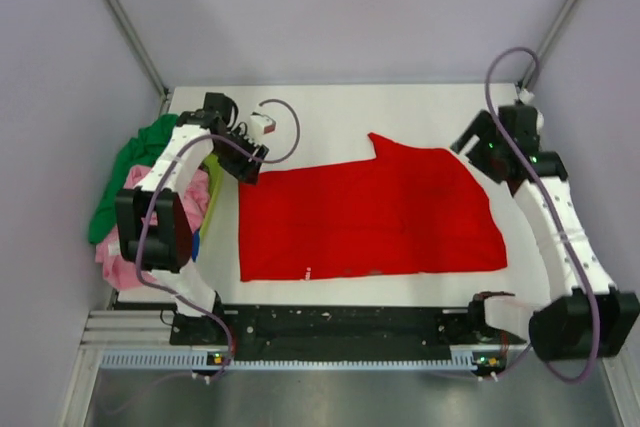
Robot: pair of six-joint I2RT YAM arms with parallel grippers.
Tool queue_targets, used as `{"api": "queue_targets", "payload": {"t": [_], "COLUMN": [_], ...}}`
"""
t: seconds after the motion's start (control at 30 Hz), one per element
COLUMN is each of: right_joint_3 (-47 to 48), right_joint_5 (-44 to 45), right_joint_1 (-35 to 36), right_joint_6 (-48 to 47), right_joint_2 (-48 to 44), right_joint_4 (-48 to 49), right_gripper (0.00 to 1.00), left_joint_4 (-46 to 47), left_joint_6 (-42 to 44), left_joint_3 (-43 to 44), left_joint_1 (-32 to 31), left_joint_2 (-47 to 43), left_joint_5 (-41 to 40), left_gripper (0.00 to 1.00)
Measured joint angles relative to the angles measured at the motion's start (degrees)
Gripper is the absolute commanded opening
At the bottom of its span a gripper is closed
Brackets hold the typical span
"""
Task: Fold and stack the t-shirts
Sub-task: Grap the side of the flattened tshirt furthest away from the robot with both arms
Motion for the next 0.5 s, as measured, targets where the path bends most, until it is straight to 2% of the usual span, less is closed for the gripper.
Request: {"api": "queue_targets", "payload": {"t": [0.07,0.13,0.27,0.4,0.5], "right_joint_3": [8.61,18.53,38.10,52.15,58.99], "right_joint_5": [-0.57,-2.97,-6.91,-7.21,-7.43], "right_joint_1": [4.15,6.88,10.84,14.71,17.51], "right_joint_6": [-4.55,-9.68,-17.92,-23.34,-26.67], "right_joint_2": [9.01,20.35,43.08,60.04,68.57], "right_joint_4": [2.99,5.73,6.36,4.81,3.28], "right_gripper": [0.81,0.72,0.71,0.72,0.72], "left_joint_4": [1.46,2.34,2.84,2.49,2.23], "left_joint_6": [-2.99,-5.16,-7.15,-7.08,-5.68], "left_joint_3": [5.03,8.52,11.98,14.21,16.02], "left_joint_1": [2.54,4.26,5.73,5.51,5.35], "left_joint_2": [5.31,9.60,15.37,19.56,22.14], "left_joint_5": [0.35,0.52,-0.55,-1.84,-2.23], "left_gripper": [0.60,0.60,0.60,0.60,0.60]}}
